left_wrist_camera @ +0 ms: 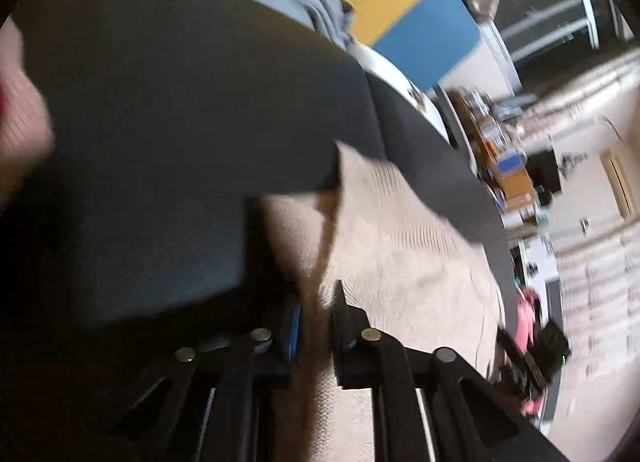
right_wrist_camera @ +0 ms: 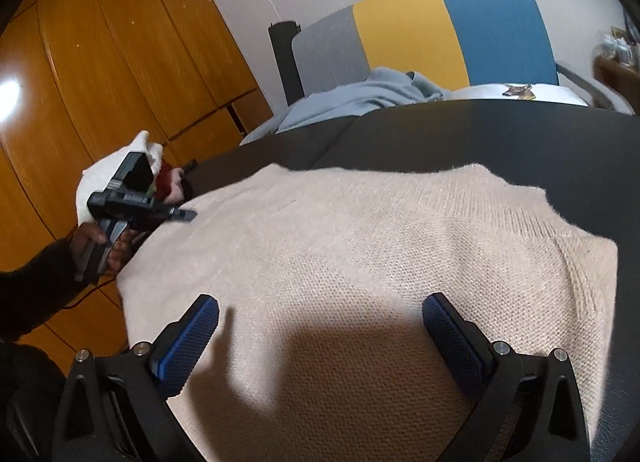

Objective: Fold clothes

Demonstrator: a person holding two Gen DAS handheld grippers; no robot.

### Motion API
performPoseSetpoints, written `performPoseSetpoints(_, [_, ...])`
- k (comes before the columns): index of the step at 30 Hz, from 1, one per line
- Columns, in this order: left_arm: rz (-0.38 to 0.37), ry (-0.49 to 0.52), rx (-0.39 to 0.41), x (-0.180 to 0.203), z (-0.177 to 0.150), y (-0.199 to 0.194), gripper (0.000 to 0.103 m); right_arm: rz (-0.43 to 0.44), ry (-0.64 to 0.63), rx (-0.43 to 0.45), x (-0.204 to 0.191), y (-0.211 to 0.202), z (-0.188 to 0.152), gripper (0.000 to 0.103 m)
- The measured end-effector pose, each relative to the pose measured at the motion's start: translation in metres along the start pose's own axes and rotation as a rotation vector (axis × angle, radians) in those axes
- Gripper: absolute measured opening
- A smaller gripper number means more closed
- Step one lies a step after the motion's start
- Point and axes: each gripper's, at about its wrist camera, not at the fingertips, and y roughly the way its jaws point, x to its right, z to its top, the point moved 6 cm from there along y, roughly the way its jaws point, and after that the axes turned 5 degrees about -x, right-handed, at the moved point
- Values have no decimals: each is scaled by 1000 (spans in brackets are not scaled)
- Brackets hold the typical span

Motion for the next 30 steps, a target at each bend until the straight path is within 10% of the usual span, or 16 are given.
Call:
performPoseSetpoints(14, [112, 114, 51, 36, 37, -49, 10, 24, -342, -370, -19, -32, -6, 103])
performPoseSetpoints(20, [-50, 189, 21, 92, 26, -59, 10, -32, -456, -568, 0, 0, -35, 103])
performPoseSetpoints(30, [-392, 206, 20, 221, -3, -53, 9, -39, -395, -458, 7, -8, -42, 103])
